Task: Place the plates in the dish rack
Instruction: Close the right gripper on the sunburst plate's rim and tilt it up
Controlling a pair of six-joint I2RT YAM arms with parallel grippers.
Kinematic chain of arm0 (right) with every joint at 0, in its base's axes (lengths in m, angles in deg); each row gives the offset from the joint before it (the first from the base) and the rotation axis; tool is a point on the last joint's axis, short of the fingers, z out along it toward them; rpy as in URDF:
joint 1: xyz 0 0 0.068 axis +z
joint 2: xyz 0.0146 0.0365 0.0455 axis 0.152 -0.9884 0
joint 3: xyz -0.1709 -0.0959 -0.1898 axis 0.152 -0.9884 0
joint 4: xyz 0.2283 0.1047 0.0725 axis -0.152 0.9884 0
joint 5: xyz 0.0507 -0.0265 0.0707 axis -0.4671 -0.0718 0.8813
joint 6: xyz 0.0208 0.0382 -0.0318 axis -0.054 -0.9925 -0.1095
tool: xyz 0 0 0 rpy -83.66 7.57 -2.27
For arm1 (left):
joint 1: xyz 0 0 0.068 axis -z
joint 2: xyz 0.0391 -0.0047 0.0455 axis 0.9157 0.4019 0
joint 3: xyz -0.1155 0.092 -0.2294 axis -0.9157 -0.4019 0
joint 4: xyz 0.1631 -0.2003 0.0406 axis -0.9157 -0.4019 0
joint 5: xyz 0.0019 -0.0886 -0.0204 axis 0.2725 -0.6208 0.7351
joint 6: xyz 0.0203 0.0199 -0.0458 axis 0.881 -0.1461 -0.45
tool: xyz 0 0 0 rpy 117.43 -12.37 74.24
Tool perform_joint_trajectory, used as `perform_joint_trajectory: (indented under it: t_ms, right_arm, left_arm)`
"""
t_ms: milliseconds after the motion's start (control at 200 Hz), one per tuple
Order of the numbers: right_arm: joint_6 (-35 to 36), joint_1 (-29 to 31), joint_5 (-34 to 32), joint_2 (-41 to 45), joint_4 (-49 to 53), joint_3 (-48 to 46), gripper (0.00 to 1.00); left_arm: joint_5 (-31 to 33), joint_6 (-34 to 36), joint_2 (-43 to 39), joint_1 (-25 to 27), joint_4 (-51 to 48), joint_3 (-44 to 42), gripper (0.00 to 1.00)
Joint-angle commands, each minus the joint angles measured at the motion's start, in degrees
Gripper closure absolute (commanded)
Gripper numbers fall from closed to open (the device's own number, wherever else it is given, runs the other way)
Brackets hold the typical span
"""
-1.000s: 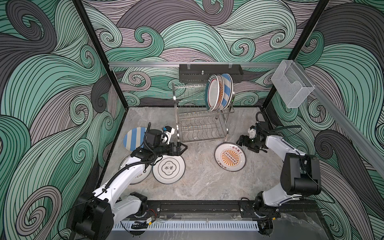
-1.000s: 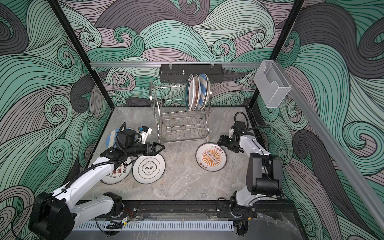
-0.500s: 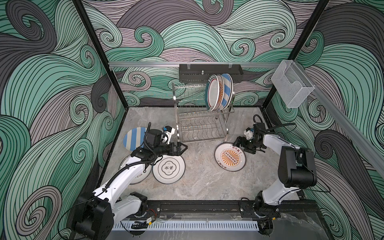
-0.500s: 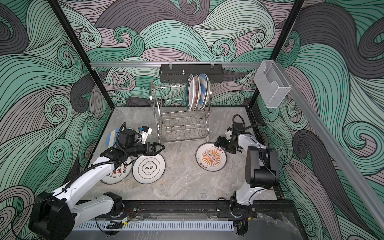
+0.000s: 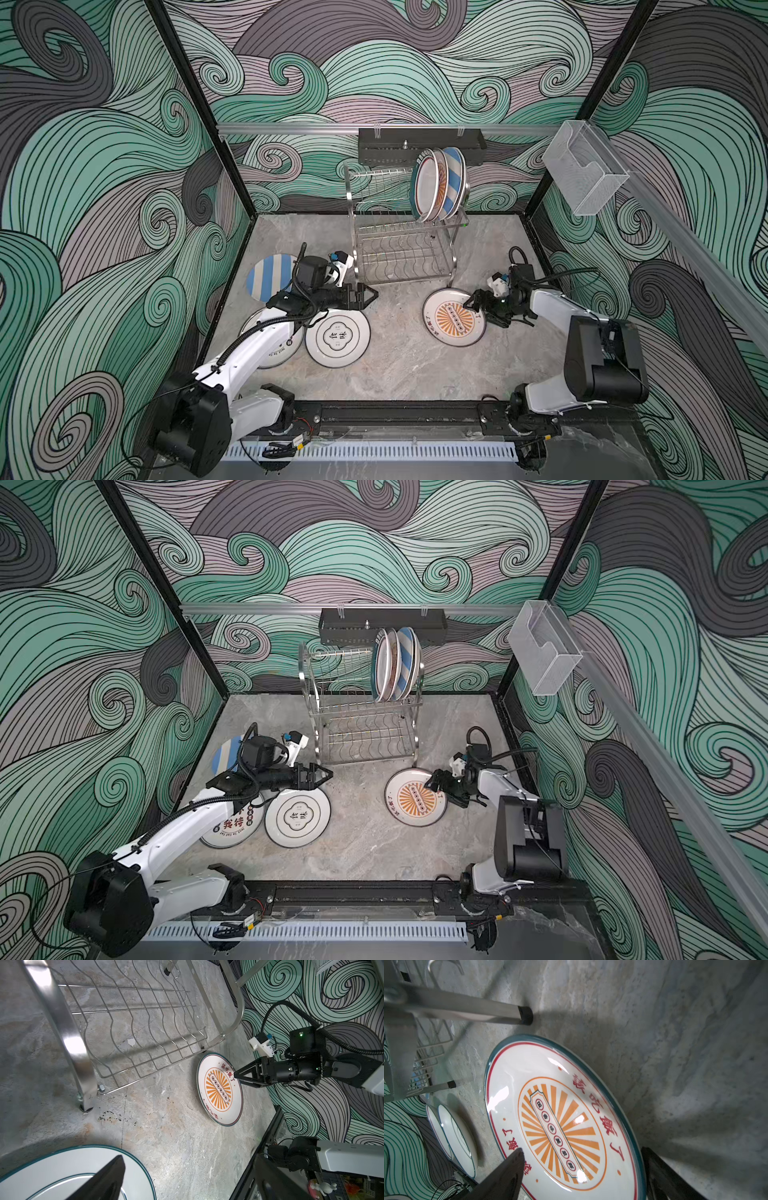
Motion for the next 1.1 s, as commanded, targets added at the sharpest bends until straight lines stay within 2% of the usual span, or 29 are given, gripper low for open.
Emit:
perform_joint_trajectory:
  t_ms: [0, 115, 225, 405, 645, 916, 1096]
  right_arm:
    - [-3.0, 1.3, 3.4, 2.1, -1.7, -3.2, 0.17]
    - [-3.7, 2.7, 1.9, 4.1, -0.8, -5.1, 0.20]
    - [-5.4, 2.7, 0.6, 6.5, -1.5, -8.1, 0.28]
    - [-11.2, 2.5, 0.1, 10.1, -8.3, -13.2, 0.35]
    - [-15.3, 1.7, 2.0, 8.5, -16.0, -16.1, 0.50]
    - [-18.4, 0.6, 4.0, 5.4, -20.3, -17.8, 0.60]
    - [-19.2, 0.5, 4.3, 5.4, -21.4, -18.5, 0.75]
  left_arm:
    - [-0.5, 0.4, 0.6, 0.4, -0.1, 2.3, 0.01]
    - [-0.5, 0.7, 0.9, 0.4, -0.4, 2.8, 0.01]
    - [-0.2, 0.9, 1.1, 0.4, -0.7, 3.0, 0.01]
    - [0.2, 1.3, 1.1, 0.4, -1.4, 3.6, 0.01]
    - [0.4, 1.4, 1.7, 0.4, -1.5, 3.6, 0.01]
    - [1.0, 1.9, 1.8, 0.3, -1.6, 4.1, 0.01]
    - [2.6, 2.3, 2.0, 0.3, -1.7, 6.3, 0.01]
